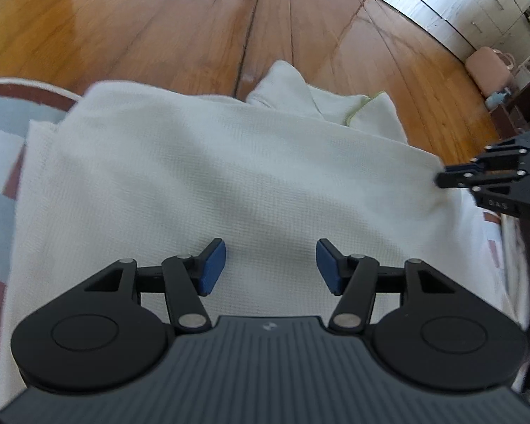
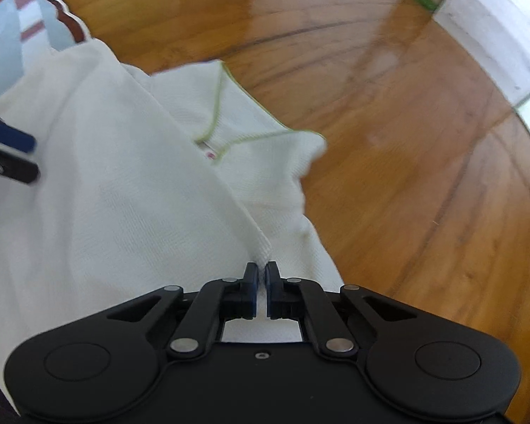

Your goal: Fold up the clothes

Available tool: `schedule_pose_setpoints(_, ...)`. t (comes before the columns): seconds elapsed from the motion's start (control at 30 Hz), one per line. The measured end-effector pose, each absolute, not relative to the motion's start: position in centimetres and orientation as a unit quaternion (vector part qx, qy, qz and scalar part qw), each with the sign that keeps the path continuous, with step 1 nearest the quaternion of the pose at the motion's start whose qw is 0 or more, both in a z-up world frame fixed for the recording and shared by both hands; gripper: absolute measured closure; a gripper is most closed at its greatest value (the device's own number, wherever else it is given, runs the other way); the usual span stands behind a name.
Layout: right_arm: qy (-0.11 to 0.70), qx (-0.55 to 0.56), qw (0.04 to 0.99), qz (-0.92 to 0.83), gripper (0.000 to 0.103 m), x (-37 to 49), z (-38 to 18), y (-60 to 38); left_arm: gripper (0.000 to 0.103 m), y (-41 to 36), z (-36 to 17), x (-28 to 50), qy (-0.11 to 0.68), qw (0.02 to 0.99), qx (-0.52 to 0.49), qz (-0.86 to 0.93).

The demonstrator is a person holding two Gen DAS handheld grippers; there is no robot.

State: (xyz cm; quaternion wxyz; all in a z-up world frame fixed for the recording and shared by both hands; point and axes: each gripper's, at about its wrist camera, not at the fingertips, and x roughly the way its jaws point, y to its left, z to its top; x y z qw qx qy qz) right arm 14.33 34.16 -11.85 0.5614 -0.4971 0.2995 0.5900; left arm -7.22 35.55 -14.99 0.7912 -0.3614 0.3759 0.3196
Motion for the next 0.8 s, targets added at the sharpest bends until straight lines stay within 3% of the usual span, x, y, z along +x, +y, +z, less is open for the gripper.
schedule_pose_setpoints(0.17,0.289,-0.433,0.588,0.619,0.099,14.0,-9.0,31.2,0.047,34.7,-13.9,-7.6,0.352,0.804,-0.355,0.32)
schedule_pose_setpoints(0.3,0.347,-0.355,0.53,0.688,0.099,13.9,-6.9,26.7,0.047,33.8,-12.0,-8.0,0.304,0.83,-0.345,0.317)
schedule_pose_setpoints(0.53,0.404,-0.409,0.436,0.693,0.098,11.8,-10.6,21.9,0.042,32.4,-11.1,-7.0,0.275,0.849,-0.313,0.325)
schedule_pose_setpoints(0.67,0.43,-0.403,0.425,0.688,0.087,12.8,-10.4,22.9,0.042,32.6,-12.6,-6.5,0.311,0.837,-0.32,0.315)
schedule_pose_setpoints(0.7,0.432,-0.378,0.432,0.695,0.081,13.5,-9.5,23.4,0.042,32.6,-12.8,-6.6,0.317,0.835,-0.318,0.318)
schedule_pose_setpoints(0.73,0.433,-0.349,0.447,0.701,0.065,14.2,-8.5,24.0,0.042,32.8,-12.9,-6.7,0.322,0.833,-0.316,0.32)
schedule_pose_setpoints(0.77,0.438,-0.324,0.465,0.698,0.056,15.0,-7.8,25.1,0.042,32.9,-13.1,-6.8,0.326,0.831,-0.314,0.323)
schedule_pose_setpoints(0.8,0.451,-0.311,0.479,0.686,0.056,15.5,-7.6,26.5,0.042,33.0,-13.2,-6.9,0.331,0.829,-0.312,0.325)
